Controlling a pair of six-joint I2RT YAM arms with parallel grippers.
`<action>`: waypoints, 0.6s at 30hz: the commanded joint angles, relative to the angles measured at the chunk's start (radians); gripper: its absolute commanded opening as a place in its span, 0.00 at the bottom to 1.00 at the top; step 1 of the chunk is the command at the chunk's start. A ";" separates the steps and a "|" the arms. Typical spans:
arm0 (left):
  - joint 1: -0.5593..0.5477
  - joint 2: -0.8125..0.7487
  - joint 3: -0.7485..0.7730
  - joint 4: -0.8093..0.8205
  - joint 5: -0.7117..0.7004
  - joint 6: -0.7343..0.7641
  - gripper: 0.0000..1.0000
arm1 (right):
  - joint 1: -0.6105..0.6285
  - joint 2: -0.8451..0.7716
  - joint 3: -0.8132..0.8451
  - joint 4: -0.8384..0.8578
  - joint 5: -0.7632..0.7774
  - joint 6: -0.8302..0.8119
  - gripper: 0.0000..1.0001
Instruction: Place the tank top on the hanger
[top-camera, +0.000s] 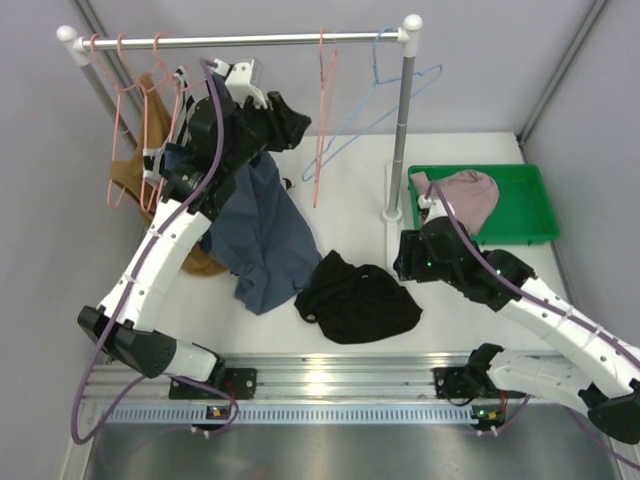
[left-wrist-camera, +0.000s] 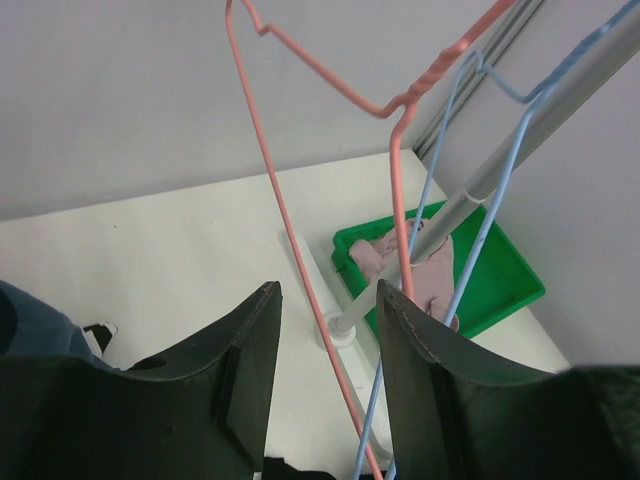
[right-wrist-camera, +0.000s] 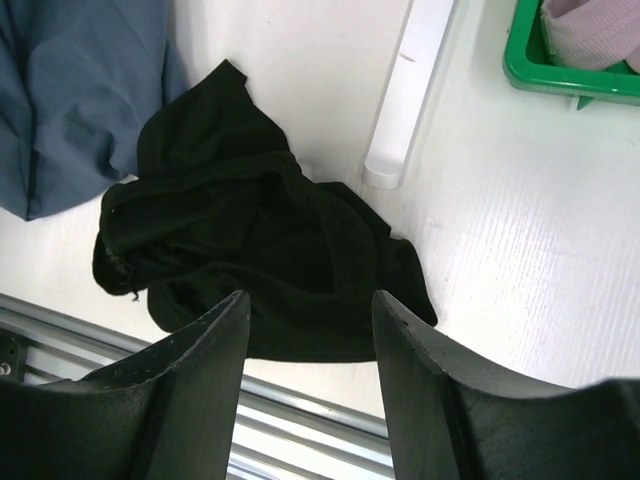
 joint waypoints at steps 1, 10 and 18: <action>-0.001 -0.042 0.059 0.123 -0.004 0.018 0.48 | -0.013 -0.034 -0.003 -0.015 0.021 0.012 0.52; -0.152 0.039 0.194 0.034 -0.160 0.148 0.49 | -0.013 -0.048 -0.025 -0.007 0.012 0.024 0.52; -0.268 0.119 0.271 -0.035 -0.462 0.223 0.50 | -0.011 -0.068 -0.033 -0.020 0.015 0.027 0.52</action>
